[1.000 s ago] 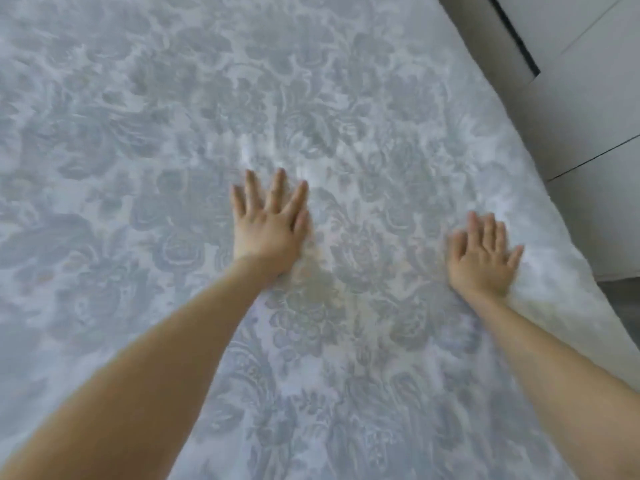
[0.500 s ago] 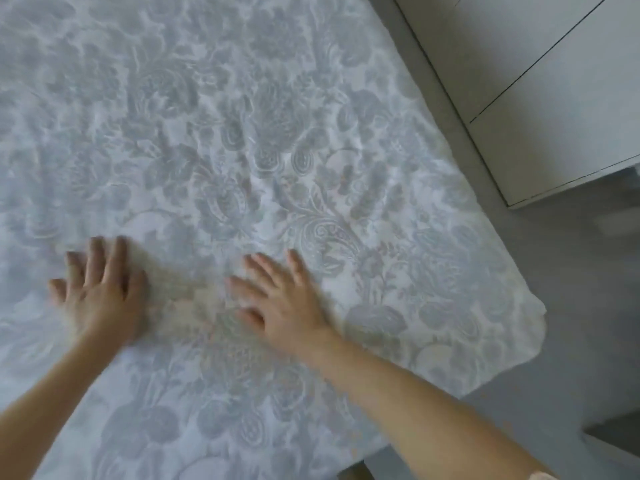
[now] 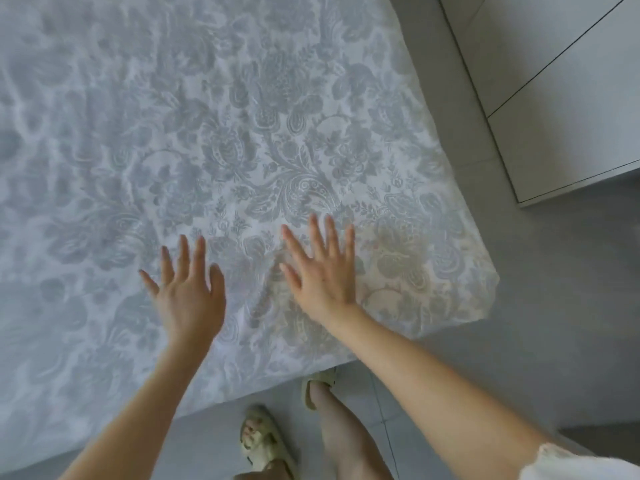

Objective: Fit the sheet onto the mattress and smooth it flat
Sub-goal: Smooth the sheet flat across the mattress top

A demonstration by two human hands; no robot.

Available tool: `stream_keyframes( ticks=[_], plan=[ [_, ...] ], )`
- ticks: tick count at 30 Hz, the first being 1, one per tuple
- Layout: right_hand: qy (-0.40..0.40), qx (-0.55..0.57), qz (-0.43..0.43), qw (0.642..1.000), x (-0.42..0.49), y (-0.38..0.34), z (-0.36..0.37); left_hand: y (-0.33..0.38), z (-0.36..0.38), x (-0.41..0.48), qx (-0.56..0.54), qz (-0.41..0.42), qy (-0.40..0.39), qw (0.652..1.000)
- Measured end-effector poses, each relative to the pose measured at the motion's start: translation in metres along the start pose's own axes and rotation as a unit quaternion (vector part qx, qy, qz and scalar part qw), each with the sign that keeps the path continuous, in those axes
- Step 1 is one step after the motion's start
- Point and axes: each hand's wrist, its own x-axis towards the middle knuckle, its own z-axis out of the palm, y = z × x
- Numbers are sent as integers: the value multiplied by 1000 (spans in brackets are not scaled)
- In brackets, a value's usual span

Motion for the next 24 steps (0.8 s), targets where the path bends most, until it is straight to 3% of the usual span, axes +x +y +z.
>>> stream_keyframes(
  ticks=[2,4,5,8,10,13,15,18,24],
  plan=[
    [-80,-32,-181,980,16,-33,13,-30,-1,8,49,-102,-25,993],
    [-124,-98,-262,952,17,-22,29,-46,14,-5,67,-144,-71,985],
    [-118,-101,-236,959,9,-2,35,-49,26,-18,72,-143,-91,983],
    [-55,-108,-14,992,-38,96,47,-42,52,-63,66,-132,-96,984],
    [-67,-135,118,982,-75,145,37,-30,55,-88,62,-140,-109,982],
    [-145,-105,212,961,-86,155,7,-9,30,-111,-2,-202,-140,969],
    [-149,-61,216,963,-79,137,-30,7,4,-126,-27,-180,-148,972],
    [-80,-9,132,988,-74,105,-94,28,-61,-143,-45,-164,-133,976],
    [-25,42,-27,998,-73,58,-220,75,-191,-164,-73,-154,24,985]
  ],
)
